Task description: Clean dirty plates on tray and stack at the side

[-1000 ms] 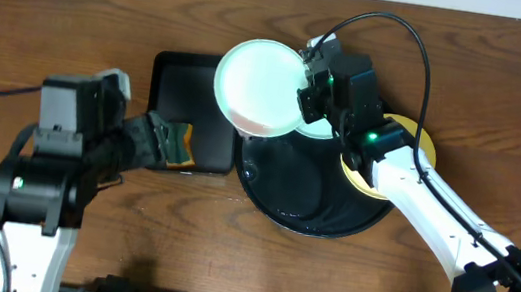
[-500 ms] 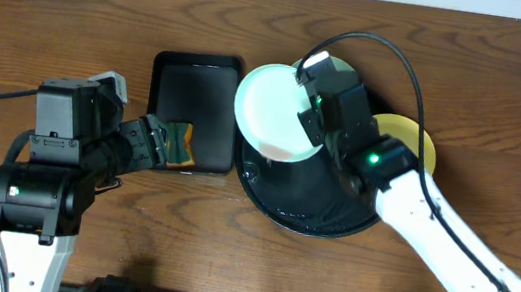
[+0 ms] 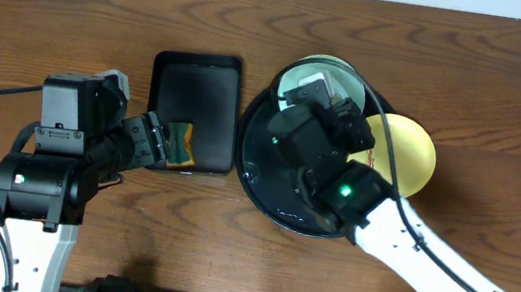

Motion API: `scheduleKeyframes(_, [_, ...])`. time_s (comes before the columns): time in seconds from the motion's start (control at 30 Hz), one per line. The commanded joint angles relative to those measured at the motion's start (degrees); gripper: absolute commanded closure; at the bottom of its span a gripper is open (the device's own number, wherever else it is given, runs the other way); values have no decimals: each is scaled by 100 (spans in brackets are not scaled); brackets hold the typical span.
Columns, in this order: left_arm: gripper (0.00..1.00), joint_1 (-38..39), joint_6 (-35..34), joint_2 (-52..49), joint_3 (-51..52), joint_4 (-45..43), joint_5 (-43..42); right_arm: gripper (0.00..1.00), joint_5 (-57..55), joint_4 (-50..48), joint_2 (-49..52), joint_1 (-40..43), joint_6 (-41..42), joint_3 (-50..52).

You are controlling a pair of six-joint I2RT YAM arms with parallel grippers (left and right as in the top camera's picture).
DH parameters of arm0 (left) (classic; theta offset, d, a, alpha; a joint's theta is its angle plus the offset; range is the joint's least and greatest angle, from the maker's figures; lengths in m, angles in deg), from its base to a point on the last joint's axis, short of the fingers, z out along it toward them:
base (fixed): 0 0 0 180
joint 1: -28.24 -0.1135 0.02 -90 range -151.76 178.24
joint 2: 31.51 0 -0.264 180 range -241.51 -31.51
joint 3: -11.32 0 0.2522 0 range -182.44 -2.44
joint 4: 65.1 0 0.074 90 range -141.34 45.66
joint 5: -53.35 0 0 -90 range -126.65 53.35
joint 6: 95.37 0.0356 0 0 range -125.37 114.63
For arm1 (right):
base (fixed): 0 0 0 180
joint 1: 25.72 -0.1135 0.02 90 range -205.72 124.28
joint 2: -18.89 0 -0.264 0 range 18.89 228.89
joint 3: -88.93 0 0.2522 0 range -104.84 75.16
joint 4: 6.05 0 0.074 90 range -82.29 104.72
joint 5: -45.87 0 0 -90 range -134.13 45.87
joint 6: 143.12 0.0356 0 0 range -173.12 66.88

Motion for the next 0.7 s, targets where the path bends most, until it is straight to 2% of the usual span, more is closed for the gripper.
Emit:
scheduleKeyframes(0.0, [27,-33,81,-22,-164,20,79,99,-1051,103,-79,-345,166,-26])
scheduleKeyframes(0.27, [26,-33,81,-22,-164,37,142,99,-1349,623,-79,-922,260,-26])
scheduleKeyframes(0.5, [26,-33,81,-22,-164,37,140,99,-1491,791,-79,-1075,258,-26])
scheduleKeyframes(0.57, [14,-33,81,-22,-164,37,140,99,-1491,811,-79,-1075,258,-26])
scheduleKeyframes(0.67, [14,-33,81,-22,-164,37,140,99,-1491,811,-79,-1075,256,-26])
